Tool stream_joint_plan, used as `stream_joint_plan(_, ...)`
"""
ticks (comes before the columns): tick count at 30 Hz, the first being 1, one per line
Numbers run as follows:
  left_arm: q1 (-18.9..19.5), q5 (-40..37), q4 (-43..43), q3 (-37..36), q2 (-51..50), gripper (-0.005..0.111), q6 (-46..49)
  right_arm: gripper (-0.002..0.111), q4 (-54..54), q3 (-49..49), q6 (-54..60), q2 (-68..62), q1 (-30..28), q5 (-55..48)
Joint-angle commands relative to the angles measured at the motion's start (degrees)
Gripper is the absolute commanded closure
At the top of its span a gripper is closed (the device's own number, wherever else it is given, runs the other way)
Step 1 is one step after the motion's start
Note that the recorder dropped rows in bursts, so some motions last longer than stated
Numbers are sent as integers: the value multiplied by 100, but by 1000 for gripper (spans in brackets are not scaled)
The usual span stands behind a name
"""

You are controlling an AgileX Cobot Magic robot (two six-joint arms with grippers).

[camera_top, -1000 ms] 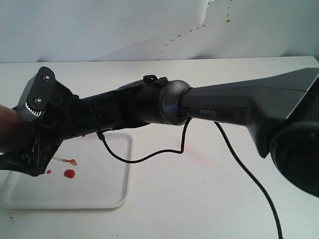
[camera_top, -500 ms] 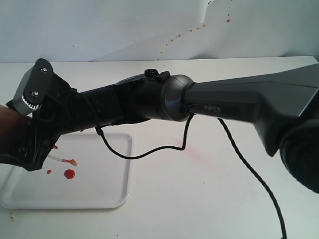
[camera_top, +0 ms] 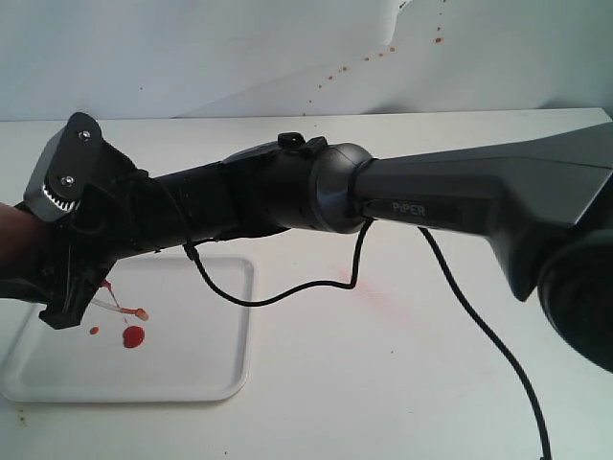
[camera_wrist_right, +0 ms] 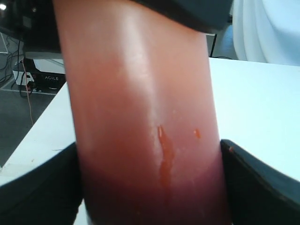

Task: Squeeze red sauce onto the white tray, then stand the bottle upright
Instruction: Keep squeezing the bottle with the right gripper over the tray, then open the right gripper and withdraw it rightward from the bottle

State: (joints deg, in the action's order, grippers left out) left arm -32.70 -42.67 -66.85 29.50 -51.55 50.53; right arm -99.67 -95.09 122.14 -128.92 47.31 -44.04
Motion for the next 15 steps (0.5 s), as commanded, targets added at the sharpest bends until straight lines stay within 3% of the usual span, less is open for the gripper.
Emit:
stream_joint_plan(1, -18, 21, -98, 8, 73, 107, -56, 88, -28, -35, -72, 58, 14, -12)
stream_joint_plan(3, -18, 21, -98, 8, 73, 107, -56, 65, -28, -35, -115, 58, 14, -105)
stream_joint_plan(4, -18, 21, -98, 8, 73, 107, -56, 41, -28, -35, -115, 58, 14, -141)
stream_joint_plan(6, -18, 21, -98, 8, 73, 107, -56, 15, -28, -35, -144, 58, 14, -141)
stream_joint_plan(8, -18, 21, -98, 8, 73, 107, -56, 7, -28, -35, -270, 58, 14, -141)
stream_joint_plan(15, -18, -172, -98, 8, 73, 107, -56, 7, 279, -35, -723, 63, 2, -13)
